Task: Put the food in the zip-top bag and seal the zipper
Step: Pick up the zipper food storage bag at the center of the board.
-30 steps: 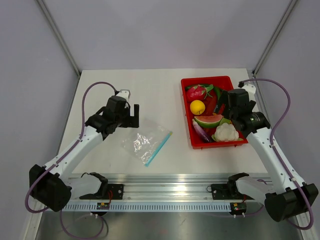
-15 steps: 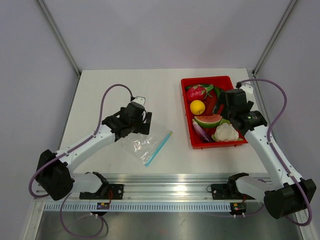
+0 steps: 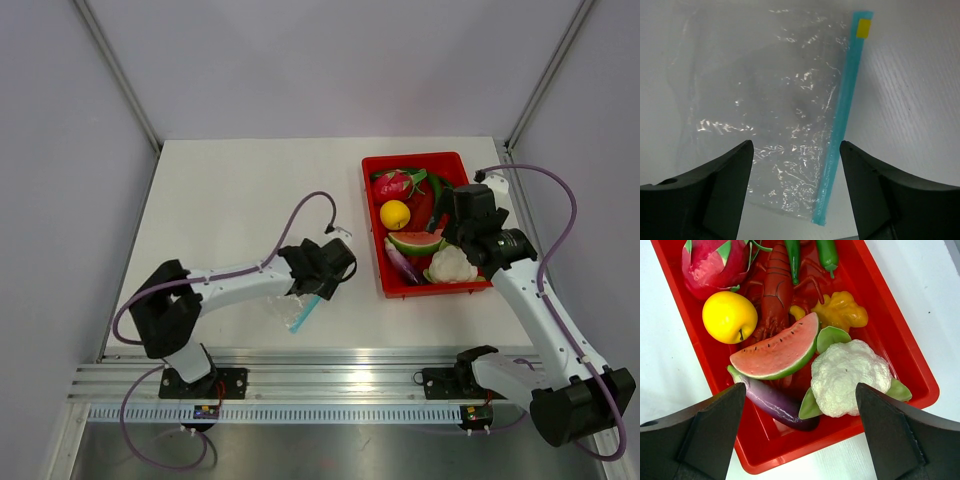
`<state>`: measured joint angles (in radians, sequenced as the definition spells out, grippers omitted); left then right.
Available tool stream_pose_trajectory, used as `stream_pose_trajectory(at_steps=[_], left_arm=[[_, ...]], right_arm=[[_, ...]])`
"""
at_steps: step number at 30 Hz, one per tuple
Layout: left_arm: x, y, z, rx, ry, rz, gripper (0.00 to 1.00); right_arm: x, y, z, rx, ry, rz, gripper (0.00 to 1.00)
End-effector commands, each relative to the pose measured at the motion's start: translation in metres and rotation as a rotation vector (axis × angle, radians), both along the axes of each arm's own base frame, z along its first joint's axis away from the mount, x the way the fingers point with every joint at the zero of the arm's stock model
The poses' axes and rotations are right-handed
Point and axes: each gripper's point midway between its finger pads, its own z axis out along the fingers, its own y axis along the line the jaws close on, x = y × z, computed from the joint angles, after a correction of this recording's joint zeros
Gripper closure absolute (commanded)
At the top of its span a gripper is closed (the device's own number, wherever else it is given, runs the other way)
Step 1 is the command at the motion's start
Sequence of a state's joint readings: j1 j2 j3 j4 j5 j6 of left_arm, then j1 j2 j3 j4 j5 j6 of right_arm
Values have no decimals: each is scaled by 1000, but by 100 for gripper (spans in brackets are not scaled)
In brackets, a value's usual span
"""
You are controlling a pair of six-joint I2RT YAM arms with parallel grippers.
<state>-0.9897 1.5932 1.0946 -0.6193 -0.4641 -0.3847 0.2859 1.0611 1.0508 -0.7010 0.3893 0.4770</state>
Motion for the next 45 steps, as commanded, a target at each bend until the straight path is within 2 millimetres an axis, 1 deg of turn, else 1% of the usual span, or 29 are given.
stream_pose_trajectory(at_steps=[1,4,5,8,9,13,18,20,24,26,28,29,31,32,36,37,39,40,41,42,43,44,45], left_arm=[[2,-10,-1,56,-37,-21,28],[-4,-16,-9,73,-30,-42,30],[-6,-18,-11,72,-23,-51,34],[-13,-19,-21,102,-9,-65,37],[-12,-20,-26,120,-4,-67,37],[-12,-22,-36,155,-6,-71,38],[-10,-19,-43,179,-12,-72,37],[-10,-17,-46,189,-11,-69,39],[-10,-15,-54,212,-5,-72,52],[-10,-15,-55,214,-5,-76,68],[-8,-16,-55,203,-5,-73,75],[-7,-16,-55,199,1,-72,85],[-5,-16,-54,193,0,-69,93],[-5,-15,-54,193,4,-69,100],[0,-15,-42,163,-3,-58,100],[1,-16,-33,134,-2,-53,100],[1,-18,-24,85,10,-54,100],[5,-17,-10,29,5,-35,100],[2,-21,-6,-25,44,-46,100],[2,-22,1,-72,59,-44,100],[9,-19,9,-127,70,-11,100],[5,-24,26,-223,98,-28,100],[15,-19,36,-288,99,8,100]], right_arm=[[0,3,9,23,-27,3,0],[-1,4,8,35,-28,1,1],[-1,5,5,40,-21,4,1],[1,10,2,56,-16,23,1],[1,11,1,58,-12,27,1],[2,12,0,58,-4,29,1],[3,11,3,50,-10,30,1],[2,10,3,46,-10,30,1],[2,10,1,49,-5,26,1],[2,11,-1,52,-1,26,0],[2,12,-1,54,0,30,1],[1,11,-2,52,5,29,1],[1,11,-2,53,3,31,1],[1,12,-3,53,5,33,1],[0,14,-4,57,9,52,1],[0,15,-4,60,10,56,0],[0,21,-5,74,16,89,1],[-1,24,-4,82,15,103,1],[-1,26,-5,87,17,120,1],[-1,34,-4,110,13,158,1],[-1,38,-2,122,6,178,1],[-2,42,-1,136,4,196,1],[-2,52,2,170,-4,235,1]])
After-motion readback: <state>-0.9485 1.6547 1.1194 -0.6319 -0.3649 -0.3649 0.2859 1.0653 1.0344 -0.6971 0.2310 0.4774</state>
